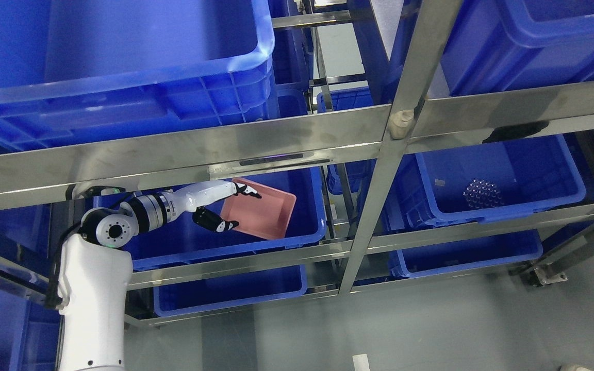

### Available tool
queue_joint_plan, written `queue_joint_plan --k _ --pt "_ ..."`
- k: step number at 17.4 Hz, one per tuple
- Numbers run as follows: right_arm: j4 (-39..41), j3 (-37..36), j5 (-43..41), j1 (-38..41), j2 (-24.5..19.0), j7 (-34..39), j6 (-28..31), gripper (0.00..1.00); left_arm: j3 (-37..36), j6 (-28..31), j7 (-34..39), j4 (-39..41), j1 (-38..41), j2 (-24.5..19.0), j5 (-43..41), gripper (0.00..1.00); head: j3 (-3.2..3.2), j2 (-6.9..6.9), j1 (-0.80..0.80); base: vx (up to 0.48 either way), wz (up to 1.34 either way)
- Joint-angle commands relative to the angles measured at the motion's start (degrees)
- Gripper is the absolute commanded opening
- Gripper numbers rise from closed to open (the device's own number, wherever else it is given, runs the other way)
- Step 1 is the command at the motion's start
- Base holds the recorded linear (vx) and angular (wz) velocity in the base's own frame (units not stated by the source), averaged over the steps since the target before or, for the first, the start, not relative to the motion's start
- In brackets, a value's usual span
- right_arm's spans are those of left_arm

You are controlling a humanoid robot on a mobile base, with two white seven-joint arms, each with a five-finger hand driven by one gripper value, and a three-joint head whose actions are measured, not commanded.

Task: Place storage box into left shelf container
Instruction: 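Lower the pink box into the blue bin on the rack, then release the pink box and withdraw the left hand from the bin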

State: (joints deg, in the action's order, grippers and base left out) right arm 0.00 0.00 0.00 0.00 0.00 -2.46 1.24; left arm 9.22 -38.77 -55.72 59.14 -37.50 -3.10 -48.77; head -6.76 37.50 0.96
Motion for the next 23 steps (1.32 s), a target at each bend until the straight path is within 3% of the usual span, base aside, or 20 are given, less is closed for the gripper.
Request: queue_joint_plan --k 1,2,4,5,7,9,10,12,15,23 --pt "1.00 -0.26 0.09 0.53 1.00 0.00 -0.01 1.00 1.24 2.72 6.38 -1.14 0.85 2.10 12.85 0.84 0.00 0.00 0.00 0.000 0.00" --pt "1.00 -0.26 0.09 0.53 1.00 0.00 -0.01 1.00 -0.33 6.39 11.11 0.69 1.02 2.10 19.70 0.85 0.00 0.00 0.00 0.000 0.00" --pt "1.00 -0.26 0.09 0.53 1.00 0.00 -0.01 1.00 -5.07 15.80 26.46 4.74 2.77 2.10 32.71 0.99 0.00 0.00 0.00 0.000 0.00" --pt "1.00 -0.26 0.09 0.53 1.00 0.00 -0.01 1.00 -7.44 18.71 35.85 7.71 3.91 2.10 39.83 0.99 0.00 -0.01 0.00 0.000 0.00" --pt "1.00 -0.26 0.09 0.53 1.00 0.00 -0.01 1.00 -12.45 22.67 47.85 17.35 10.13 2.10 45.51 0.99 0.00 -0.01 0.00 0.000 0.00" --pt "1.00 -0.26 0.09 0.53 1.00 0.00 -0.01 1.00 -15.63 24.71 54.37 28.08 16.81 2.10 46.49 0.99 0.00 -0.01 0.00 0.000 0.00" --pt "1.00 -0.26 0.09 0.53 1.00 0.00 -0.01 1.00 -15.99 24.80 55.70 32.05 19.37 2.10 46.49 1.00 0.00 -0.01 0.00 0.000 0.00" --pt "1.00 -0.26 0.09 0.53 1.00 0.00 -0.01 1.00 -15.38 22.70 56.42 32.62 23.33 2.10 46.49 1.00 0.00 -0.01 0.00 0.000 0.00" --pt "1.00 -0.26 0.09 0.53 1.00 0.00 -0.01 1.00 -15.11 14.71 57.04 32.62 30.89 2.10 46.40 1.00 0.00 -0.01 0.00 0.000 0.00" --pt "1.00 -0.26 0.09 0.53 1.00 0.00 -0.01 1.00 -11.95 17.06 56.86 32.61 32.05 2.10 46.40 1.00 0.00 -0.01 0.00 0.000 0.00"
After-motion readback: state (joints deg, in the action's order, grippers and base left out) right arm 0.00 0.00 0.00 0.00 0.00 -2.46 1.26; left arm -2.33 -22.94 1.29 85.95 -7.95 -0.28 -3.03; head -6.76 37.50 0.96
